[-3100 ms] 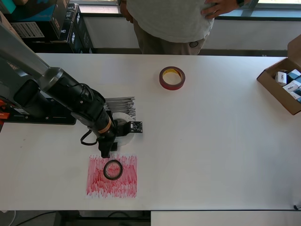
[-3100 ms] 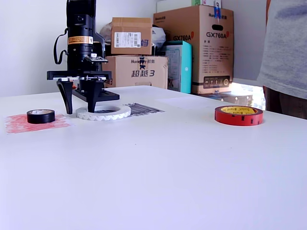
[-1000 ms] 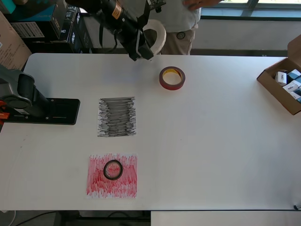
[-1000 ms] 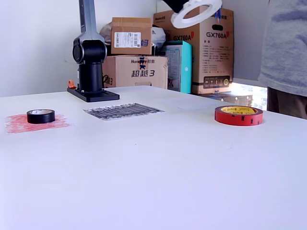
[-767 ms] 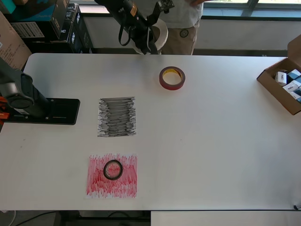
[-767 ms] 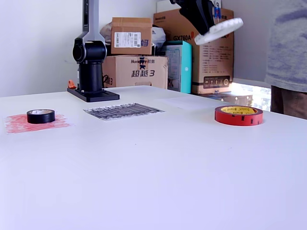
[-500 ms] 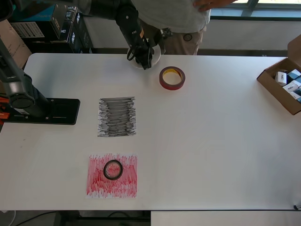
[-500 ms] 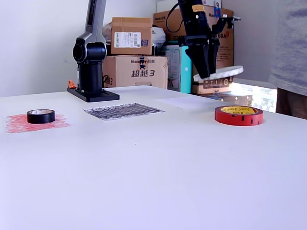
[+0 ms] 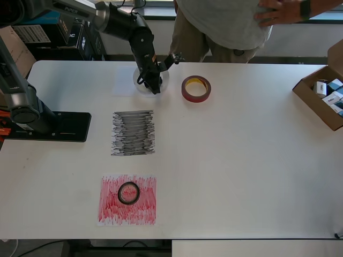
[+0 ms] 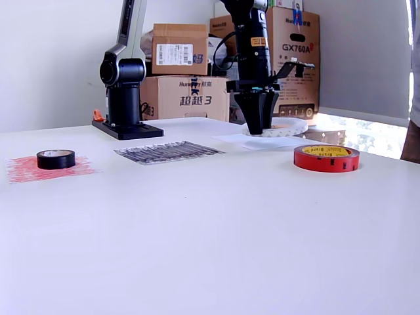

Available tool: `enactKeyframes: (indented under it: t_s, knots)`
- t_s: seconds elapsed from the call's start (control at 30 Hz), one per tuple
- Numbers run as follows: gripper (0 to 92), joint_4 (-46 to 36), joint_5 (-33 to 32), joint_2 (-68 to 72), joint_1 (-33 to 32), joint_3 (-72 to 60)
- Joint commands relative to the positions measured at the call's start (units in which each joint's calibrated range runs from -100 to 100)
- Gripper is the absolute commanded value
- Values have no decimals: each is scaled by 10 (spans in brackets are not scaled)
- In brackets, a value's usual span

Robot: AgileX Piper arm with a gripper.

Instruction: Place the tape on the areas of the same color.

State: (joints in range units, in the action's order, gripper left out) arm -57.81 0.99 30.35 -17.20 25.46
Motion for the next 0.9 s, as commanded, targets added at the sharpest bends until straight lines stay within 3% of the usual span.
enactKeyframes:
  t_s: [0.0,0.37,0.87]
  knots:
    - [0,-5,1,0,-8,0]
    - [0,2,9,-106,-50,105]
    - [0,3,8,-103,-47,103]
